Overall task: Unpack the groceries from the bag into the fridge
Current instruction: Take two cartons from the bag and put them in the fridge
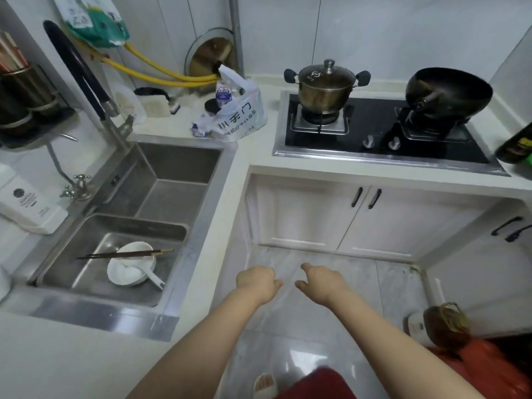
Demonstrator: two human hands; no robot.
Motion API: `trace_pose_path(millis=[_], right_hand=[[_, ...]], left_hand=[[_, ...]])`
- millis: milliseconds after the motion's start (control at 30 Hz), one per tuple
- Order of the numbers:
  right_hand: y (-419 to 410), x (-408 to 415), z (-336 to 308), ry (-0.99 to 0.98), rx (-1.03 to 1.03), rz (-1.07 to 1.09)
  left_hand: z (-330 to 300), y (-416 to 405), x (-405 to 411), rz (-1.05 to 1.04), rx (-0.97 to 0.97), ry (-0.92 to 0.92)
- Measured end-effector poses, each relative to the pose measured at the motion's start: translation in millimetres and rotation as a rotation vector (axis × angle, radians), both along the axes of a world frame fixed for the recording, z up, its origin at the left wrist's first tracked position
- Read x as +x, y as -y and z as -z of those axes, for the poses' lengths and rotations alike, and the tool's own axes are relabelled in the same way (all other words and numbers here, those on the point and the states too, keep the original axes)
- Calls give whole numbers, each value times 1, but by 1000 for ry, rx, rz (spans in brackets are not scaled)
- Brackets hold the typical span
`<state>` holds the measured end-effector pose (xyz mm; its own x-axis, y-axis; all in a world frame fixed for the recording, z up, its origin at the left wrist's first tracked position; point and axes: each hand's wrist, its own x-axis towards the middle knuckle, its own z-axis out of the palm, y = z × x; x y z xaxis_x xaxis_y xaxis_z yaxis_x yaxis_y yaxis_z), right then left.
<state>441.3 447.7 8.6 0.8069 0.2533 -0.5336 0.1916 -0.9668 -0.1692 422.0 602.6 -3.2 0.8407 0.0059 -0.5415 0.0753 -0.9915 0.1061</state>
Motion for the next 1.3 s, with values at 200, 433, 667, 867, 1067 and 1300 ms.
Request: trace_pose_path(millis=[200, 433, 667, 867, 1067, 1300], right_hand=[[-1, 43, 2, 6, -8, -12], [17, 115, 8, -18, 10, -91], [39, 197, 3, -8, 12, -188], [37, 241, -3, 5, 19, -278], [22, 268, -2, -6, 50, -305], [-7, 300, 0, -48, 59, -244]], left_hand=[[3, 1, 42, -5, -6, 3], [4, 13, 100, -105, 17, 1], [-4, 37, 162, -239, -23, 55], [-9, 40, 192, -337, -67, 100], [-12, 29, 220, -343, -75, 98], [-8, -1, 259, -300, -78, 95]])
